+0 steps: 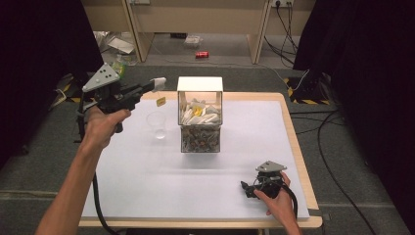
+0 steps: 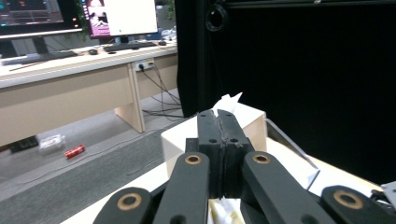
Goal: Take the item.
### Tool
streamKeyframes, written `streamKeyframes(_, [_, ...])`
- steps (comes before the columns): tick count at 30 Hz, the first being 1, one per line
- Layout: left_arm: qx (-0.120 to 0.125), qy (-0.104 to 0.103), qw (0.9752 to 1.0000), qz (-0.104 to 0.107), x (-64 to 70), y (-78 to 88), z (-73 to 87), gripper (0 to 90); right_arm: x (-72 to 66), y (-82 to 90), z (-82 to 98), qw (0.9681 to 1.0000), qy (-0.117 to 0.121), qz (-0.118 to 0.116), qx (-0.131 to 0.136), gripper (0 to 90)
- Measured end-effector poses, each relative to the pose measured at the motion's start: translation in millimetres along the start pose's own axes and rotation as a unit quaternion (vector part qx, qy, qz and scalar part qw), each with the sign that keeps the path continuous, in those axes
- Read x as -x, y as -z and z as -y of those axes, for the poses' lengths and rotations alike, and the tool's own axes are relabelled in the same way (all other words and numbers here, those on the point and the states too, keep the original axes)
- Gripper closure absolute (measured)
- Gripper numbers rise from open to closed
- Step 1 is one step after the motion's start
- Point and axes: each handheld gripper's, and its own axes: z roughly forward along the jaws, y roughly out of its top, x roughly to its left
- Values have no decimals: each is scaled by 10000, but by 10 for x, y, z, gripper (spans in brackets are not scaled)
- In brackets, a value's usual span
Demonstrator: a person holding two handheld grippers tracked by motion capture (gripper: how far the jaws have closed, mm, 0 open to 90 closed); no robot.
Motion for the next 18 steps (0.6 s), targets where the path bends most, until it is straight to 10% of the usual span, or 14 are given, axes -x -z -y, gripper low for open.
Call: streamKeyframes(18, [-346,114,9978,-546,-344,-84,417,893,0,0,0,10000,-1,1,-1,24])
